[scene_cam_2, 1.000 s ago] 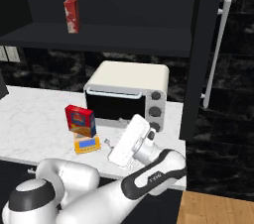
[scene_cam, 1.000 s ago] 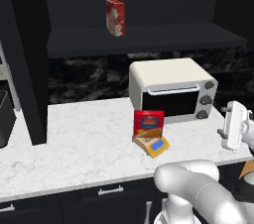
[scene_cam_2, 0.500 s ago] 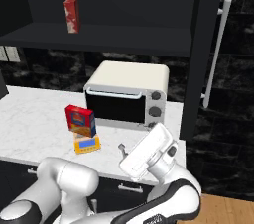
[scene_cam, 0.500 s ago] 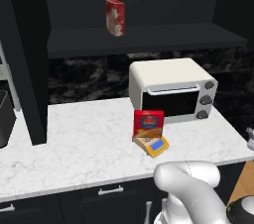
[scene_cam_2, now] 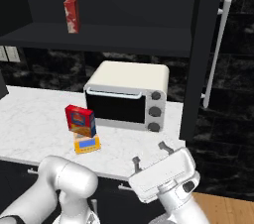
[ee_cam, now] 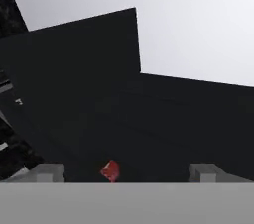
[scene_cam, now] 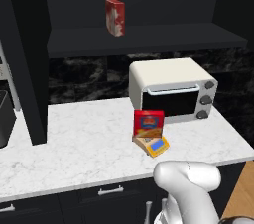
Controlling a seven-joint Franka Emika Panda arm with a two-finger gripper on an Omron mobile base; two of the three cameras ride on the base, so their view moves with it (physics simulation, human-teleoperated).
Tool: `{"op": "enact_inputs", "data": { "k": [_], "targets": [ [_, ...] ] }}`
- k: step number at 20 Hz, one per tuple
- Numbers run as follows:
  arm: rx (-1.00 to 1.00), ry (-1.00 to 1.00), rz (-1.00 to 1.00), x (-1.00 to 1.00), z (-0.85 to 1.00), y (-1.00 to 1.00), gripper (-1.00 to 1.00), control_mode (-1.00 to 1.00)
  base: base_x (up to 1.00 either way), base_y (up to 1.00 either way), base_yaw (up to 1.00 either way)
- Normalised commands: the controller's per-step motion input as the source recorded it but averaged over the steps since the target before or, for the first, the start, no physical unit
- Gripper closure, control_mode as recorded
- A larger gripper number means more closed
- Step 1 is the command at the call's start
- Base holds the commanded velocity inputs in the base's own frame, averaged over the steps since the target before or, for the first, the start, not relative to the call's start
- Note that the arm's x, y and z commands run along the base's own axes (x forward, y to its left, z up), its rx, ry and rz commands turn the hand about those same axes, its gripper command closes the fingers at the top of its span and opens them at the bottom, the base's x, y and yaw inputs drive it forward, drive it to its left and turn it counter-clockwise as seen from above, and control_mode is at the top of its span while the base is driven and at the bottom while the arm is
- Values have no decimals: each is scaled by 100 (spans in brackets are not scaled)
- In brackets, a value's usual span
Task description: Pick the boxed food and place it on the digital scale for weighing, and close the cabinet.
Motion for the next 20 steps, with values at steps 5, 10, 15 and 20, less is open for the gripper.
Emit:
{"op": "enact_inputs", "data": {
  "k": [5,10,15,20],
  "targets": [
    [11,-1,-20,-36,39,-92,-100,-100,0,0,0],
    [3,14,-21,-14,38,-69,-100,-100,0,0,0],
    [0,23,-10,0,26,-58,-100,-100,0,0,0],
    [0,15,0,0,25,-50,-100,-100,0,0,0]
  ]
}}
